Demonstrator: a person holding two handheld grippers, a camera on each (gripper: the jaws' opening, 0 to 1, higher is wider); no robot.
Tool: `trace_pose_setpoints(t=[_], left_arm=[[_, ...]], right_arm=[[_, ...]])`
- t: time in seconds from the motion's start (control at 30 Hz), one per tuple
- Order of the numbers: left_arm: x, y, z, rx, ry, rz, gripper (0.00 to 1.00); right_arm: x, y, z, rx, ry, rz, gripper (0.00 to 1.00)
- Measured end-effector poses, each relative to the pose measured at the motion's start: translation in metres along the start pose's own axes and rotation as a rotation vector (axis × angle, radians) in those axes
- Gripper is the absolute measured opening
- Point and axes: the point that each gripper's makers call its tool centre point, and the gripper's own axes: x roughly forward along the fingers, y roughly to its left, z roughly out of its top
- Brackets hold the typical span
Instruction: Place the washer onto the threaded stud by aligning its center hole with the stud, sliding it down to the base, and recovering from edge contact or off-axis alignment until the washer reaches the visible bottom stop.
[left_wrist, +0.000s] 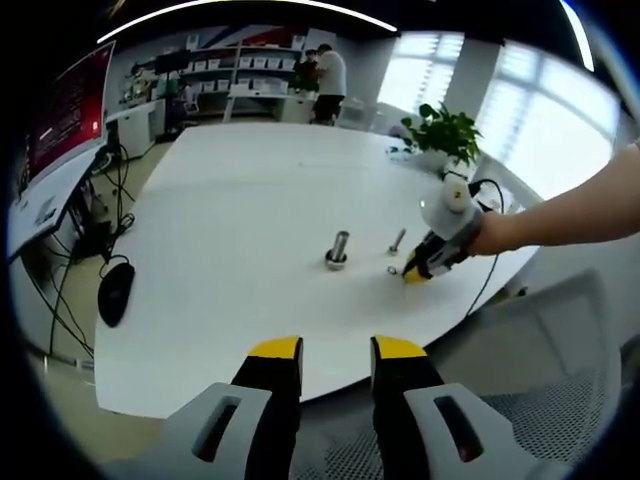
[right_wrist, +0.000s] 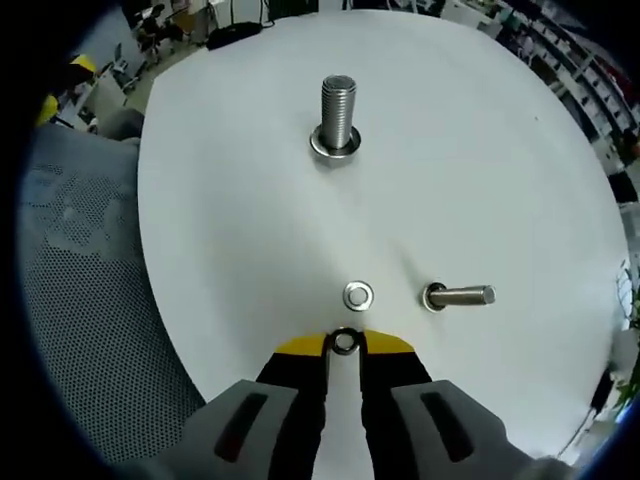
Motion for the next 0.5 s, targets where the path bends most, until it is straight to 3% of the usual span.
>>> trace_pose_setpoints(t=[0.1, 0.13, 0.2, 0.27, 0.3, 0.33, 0.37, 0.5], left_arm=[[0.000, 0.000, -0.001, 0.000, 0.004, 0.002, 0.25], [0.000, 0.000, -0.001, 0.000, 0.004, 0.002, 0.25], [0.000, 0.000, -0.001, -0.002, 0.004, 0.002, 0.25], [0.000, 0.000, -0.001, 0.001, 0.006, 0.002, 0.25], [0.000, 0.000, -0.001, 0.001, 0.006, 0.002, 0.25], [0.000, 0.000, -0.001, 0.001, 0.007, 0.002, 0.25], [0.000, 0.000, -0.001, 0.002, 0.006, 0.002, 0.25], [0.000, 0.002, -0.002, -0.004, 0.007, 0.007, 0.25]], right_arm=[[-0.004, -0.005, 0.004, 0.034, -0.037, -0.009, 0.13], [-0.009, -0.006, 0.005, 0.024, -0.043, 0.002, 0.03], [-0.011, -0.008, 0.009, 0.075, -0.080, -0.009, 0.02], [-0.011, -0.004, 0.007, 0.118, -0.065, 0.038, 0.02], [-0.008, 0.002, -0.005, 0.151, 0.016, 0.082, 0.02], [-0.006, -0.008, -0.006, 0.106, 0.016, 0.039, 0.02], [-0.006, -0.019, 0.001, 0.036, -0.045, -0.025, 0.03], [-0.014, -0.024, -0.001, 0.113, -0.076, -0.013, 0.03]])
